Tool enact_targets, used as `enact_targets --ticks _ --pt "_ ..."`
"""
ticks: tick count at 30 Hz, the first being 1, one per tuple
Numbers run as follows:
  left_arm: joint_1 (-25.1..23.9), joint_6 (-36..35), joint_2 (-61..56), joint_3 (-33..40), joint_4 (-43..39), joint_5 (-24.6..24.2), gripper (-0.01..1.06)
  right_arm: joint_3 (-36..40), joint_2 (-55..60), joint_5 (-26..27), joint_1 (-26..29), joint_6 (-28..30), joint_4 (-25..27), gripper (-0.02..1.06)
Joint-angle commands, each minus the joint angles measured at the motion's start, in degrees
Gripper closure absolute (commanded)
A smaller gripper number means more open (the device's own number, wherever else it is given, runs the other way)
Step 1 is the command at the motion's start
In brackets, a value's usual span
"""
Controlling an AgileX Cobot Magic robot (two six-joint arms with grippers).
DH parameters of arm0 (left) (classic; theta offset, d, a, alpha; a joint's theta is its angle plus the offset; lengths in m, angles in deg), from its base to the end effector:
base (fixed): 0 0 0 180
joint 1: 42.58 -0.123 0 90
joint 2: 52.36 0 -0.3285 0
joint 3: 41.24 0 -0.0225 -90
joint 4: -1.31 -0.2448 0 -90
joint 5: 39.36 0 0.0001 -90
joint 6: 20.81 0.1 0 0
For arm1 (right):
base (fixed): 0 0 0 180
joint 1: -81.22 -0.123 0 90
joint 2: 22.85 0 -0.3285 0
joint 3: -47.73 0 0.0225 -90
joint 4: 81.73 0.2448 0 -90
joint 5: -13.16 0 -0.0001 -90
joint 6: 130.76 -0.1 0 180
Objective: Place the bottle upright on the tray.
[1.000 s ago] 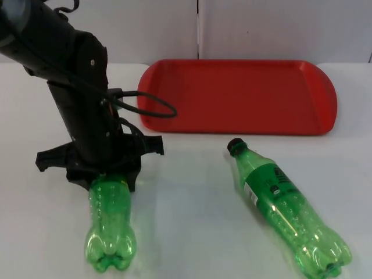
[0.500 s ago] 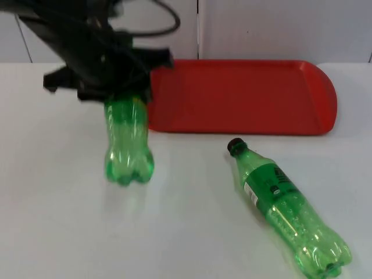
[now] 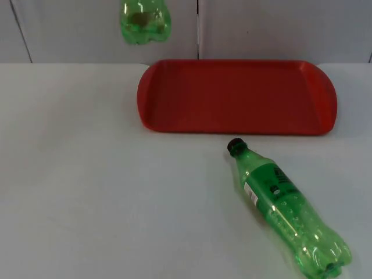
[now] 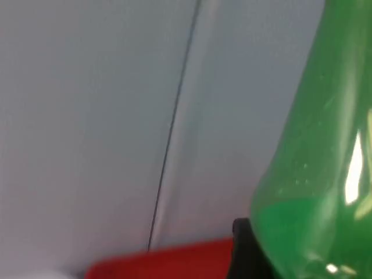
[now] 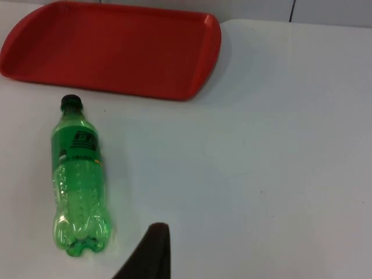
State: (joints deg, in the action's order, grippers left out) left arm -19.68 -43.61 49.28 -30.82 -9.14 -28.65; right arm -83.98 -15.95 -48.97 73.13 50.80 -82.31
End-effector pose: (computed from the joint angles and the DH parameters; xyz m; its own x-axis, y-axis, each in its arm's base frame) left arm 0.3667 -0.1586 0.3536 -0.2706 -0.1210 -0.9551 0.3694 0.9031 -0.2191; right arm -0.0486 -0.0078 0.2747 -0.4499 -0.0962 -0.8879 -0.1473 0.9886 -0.0325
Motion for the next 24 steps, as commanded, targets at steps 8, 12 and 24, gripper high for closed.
enact_targets --ticks 8,12,24 --pt "-0.08 3.76 1.74 -0.13 -13.61 23.41 1.05 0.35 -0.15 0.45 0.37 0.58 -0.21 -0.01" --pt "-0.08 6.05 3.74 -0.31 -13.50 27.30 1.05 0.35 -0.15 0.45 0.37 0.58 -0.32 -0.01" --pt "-0.33 7.99 13.67 -4.85 -11.16 33.35 1.05 0.35 -0.15 0.45 0.37 0.58 -0.32 -0.01"
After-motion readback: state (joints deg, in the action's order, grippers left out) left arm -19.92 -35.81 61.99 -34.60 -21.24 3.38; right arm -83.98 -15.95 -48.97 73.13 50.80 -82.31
